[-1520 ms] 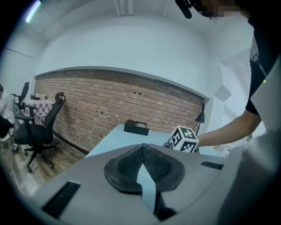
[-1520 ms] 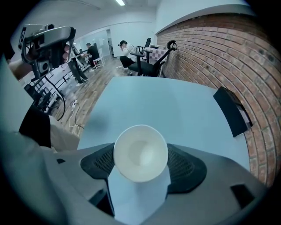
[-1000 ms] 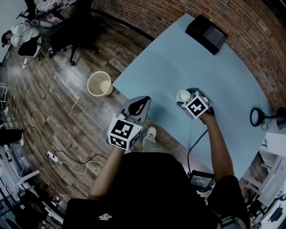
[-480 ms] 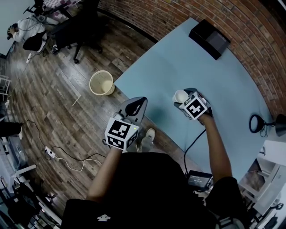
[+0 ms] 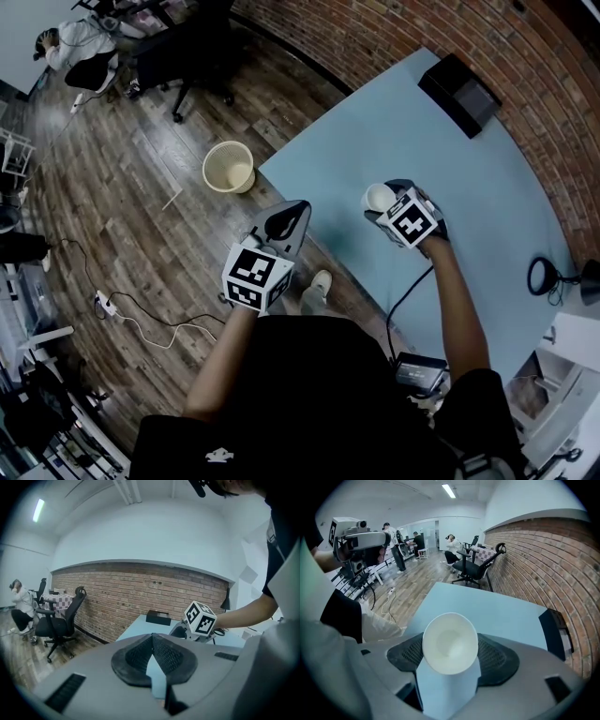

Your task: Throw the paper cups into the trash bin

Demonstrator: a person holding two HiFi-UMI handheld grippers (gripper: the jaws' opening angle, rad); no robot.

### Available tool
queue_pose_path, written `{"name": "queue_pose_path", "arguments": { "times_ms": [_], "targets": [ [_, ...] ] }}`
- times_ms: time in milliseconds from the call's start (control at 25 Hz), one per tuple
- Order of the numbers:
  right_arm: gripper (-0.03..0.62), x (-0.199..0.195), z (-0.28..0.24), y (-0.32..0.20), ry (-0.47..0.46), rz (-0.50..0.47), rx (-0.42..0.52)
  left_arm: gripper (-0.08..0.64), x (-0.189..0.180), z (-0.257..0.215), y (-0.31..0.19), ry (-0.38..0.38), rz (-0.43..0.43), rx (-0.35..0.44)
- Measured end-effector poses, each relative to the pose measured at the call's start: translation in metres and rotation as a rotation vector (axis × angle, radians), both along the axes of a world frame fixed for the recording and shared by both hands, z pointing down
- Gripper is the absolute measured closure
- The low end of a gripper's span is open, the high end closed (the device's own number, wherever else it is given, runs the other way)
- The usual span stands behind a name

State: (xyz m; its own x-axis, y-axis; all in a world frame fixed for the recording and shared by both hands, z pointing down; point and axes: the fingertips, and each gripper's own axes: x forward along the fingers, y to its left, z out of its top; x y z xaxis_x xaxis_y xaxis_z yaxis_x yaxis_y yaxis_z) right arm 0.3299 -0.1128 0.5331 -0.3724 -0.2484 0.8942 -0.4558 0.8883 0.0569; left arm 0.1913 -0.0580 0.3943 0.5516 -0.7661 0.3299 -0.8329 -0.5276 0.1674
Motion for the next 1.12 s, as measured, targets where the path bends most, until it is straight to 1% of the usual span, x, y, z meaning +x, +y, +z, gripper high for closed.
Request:
{"name": "queue_pose_path", "arguments": {
  "times_ms": [560,800,960,1120],
  "targets": [
    [0.244,-0.084,-0.013,-0.014,0.005,-0.135,0.015,0.551,-0.071,0.002,-0.004,0.001,-0.106,0.006],
    [0.244,-0.122,-0.019,-0.019,-0.005,-0.164,0.007,0.551,-0.102,-0.005,-0.008,0.021,-0.136,0.006],
    [0.245,-0.143,-0.02,-0.025,-0.007,-0.179,0.002,0.551,-0.122,-0.005,-0.013,0.021,-0.16,0.004],
    [0.245,-0.166,-0.024,-0.032,-0.018,-0.195,0.001,0.551,-0.142,-0.007,-0.02,0.017,-0.181,0.018]
  ]
}}
